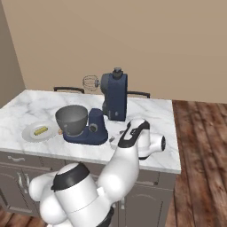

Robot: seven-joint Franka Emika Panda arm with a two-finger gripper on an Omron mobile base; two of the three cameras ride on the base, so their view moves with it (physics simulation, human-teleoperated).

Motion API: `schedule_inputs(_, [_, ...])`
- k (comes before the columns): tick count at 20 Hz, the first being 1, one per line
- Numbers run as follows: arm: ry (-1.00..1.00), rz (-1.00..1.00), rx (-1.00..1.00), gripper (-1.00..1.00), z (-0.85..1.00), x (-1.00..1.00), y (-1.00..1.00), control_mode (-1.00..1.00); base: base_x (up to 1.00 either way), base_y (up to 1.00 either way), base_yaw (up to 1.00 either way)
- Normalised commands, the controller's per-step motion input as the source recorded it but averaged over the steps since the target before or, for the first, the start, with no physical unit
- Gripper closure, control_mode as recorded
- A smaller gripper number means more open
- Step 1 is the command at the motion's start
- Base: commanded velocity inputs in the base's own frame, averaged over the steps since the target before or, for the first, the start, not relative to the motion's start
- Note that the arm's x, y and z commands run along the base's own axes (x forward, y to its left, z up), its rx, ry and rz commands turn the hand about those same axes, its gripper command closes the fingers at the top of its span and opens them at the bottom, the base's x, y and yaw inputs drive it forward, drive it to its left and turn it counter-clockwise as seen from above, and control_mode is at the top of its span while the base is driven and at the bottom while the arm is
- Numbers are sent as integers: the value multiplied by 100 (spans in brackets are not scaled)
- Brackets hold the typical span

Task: Add butter and sugar cubes to the stand mixer bowl and then turn on the stand mixer to begin making frosting.

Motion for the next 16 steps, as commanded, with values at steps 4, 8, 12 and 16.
schedule_inputs(4, [0,0,0,-100,-13,4,9,-100,0,0,0])
schedule_inputs(8, [0,0,0,-100,-9,4,9,-100,0,0,0])
schedule_inputs(12, [0,0,0,-100,-8,0,11,-100,0,0,0])
schedule_inputs(16, [0,0,0,-100,-8,0,14,-100,0,0,0])
